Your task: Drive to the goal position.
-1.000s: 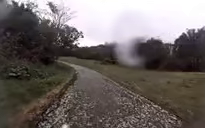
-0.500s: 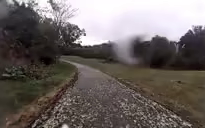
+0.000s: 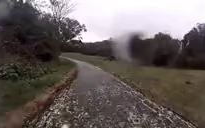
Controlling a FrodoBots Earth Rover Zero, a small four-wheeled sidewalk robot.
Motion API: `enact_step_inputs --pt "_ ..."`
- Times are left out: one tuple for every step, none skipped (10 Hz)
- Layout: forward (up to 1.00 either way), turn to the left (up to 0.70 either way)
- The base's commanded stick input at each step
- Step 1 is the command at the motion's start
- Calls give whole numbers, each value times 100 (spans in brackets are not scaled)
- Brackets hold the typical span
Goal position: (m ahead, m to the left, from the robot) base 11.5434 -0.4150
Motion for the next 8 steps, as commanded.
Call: enact_step_inputs --pt "50 40" --pt "50 37" --pt "50 5" --pt "50 0" --pt "50 0" --pt "50 0" --pt "50 0" --pt "50 0"
